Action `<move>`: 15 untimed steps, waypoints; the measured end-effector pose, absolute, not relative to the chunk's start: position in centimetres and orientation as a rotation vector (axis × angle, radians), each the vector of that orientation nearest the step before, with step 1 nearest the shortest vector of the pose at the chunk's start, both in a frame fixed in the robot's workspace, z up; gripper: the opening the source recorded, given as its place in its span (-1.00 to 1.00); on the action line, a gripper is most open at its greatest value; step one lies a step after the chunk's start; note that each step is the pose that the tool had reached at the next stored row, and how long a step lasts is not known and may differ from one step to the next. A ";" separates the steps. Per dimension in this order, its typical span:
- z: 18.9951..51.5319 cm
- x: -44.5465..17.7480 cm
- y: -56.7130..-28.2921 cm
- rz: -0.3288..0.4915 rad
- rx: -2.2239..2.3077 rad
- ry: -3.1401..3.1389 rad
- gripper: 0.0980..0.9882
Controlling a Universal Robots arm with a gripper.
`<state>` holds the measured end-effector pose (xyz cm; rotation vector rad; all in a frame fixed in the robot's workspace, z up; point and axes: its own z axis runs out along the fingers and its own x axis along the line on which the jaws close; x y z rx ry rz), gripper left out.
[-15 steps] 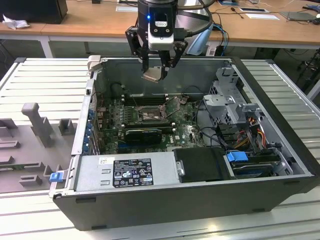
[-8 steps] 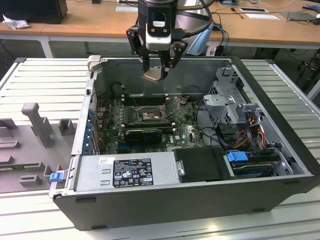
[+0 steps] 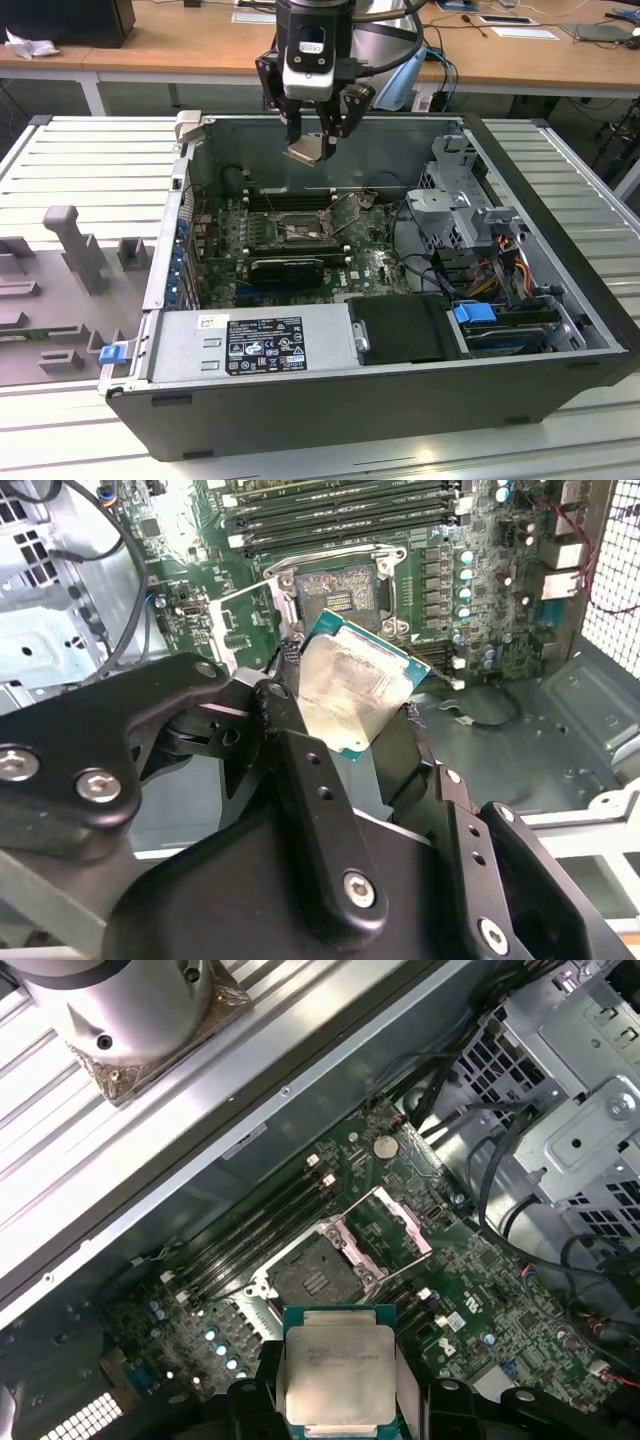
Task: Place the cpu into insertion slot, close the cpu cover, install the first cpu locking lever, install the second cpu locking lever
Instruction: 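Place the cpu into insertion slot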
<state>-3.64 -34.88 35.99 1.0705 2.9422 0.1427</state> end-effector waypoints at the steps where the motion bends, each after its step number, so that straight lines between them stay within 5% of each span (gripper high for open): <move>1: 36.0 -3.6 -34.9 0.143 1.083 2.937 -0.03; 15: 35.9 -3.6 -34.9 0.141 1.260 2.860 -0.03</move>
